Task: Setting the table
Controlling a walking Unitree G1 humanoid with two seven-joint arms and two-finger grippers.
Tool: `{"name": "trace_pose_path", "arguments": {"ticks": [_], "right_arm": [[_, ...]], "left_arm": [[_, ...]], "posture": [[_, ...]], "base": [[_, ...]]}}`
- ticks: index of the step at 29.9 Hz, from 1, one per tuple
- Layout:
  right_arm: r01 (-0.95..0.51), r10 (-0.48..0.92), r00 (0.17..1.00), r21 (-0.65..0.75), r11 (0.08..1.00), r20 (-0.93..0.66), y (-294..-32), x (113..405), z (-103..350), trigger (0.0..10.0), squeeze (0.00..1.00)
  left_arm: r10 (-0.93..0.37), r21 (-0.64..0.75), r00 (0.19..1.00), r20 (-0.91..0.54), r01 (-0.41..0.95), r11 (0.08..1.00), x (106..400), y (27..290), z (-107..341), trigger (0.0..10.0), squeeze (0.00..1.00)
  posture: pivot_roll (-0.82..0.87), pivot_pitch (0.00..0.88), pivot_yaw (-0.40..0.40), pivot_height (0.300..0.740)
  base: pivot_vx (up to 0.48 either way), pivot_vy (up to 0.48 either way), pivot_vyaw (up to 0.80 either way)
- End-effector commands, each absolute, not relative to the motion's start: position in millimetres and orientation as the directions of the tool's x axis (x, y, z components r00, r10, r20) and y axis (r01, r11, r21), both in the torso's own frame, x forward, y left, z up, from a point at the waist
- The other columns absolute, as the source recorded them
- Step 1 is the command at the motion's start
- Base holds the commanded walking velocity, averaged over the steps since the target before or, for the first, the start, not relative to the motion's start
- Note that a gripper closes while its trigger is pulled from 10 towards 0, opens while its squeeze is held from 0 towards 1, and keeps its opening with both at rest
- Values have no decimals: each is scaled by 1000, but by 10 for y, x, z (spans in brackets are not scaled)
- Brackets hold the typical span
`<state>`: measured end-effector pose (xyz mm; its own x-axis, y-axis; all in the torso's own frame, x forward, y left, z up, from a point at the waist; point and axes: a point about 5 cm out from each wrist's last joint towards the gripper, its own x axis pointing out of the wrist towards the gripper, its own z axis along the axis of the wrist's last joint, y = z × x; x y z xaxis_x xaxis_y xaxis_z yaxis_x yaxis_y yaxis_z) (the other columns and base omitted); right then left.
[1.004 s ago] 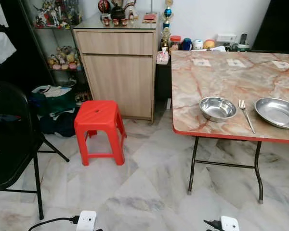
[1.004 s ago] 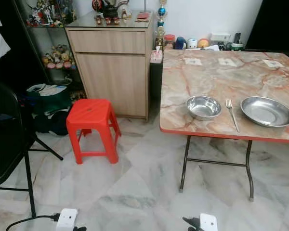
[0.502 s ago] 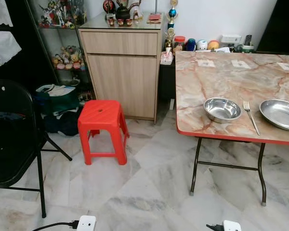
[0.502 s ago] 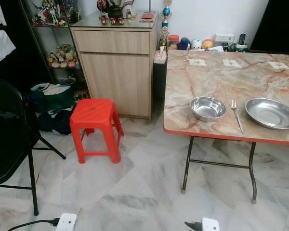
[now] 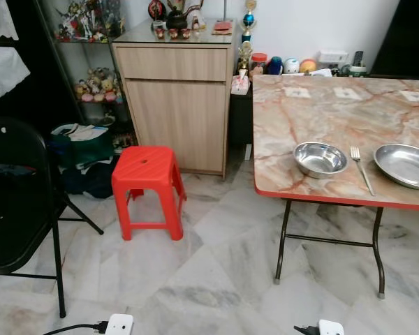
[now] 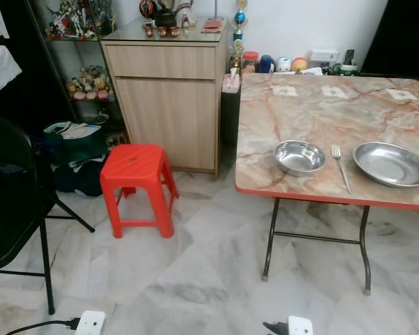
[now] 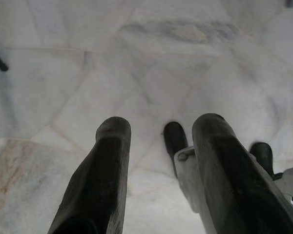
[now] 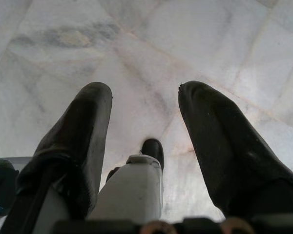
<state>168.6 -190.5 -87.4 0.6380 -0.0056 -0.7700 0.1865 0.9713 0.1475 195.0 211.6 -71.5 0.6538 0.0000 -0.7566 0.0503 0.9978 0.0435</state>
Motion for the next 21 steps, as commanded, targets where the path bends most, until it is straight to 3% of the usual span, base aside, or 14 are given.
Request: {"name": "trace_pose_path", "arguments": {"ticks": [1, 17, 21], "right_arm": [[204, -25, 627, 133, 970, -779, -1956, 1652, -884, 10000, 0], [196, -19, 638, 139, 971, -769, -1941, 1685, -869, 10000, 0], [201, -23, 649, 142, 969, -760, -1951, 1721, -851, 10000, 0]], "left_arm": [[-14, 33, 653, -757, 60, 998, 1946, 2067, -726, 10000, 0], [-7, 29, 654, -756, 44, 999, 1948, 2066, -726, 10000, 0], [1, 33, 652, -759, 38, 999, 1939, 2066, -732, 10000, 0]], "posture": [[-41, 47, 12, 740], [-32, 96, 1, 740], [-34, 100, -2, 740]], "base": [[0, -472, 0], [0, -450, 0], [0, -172, 0]]}}
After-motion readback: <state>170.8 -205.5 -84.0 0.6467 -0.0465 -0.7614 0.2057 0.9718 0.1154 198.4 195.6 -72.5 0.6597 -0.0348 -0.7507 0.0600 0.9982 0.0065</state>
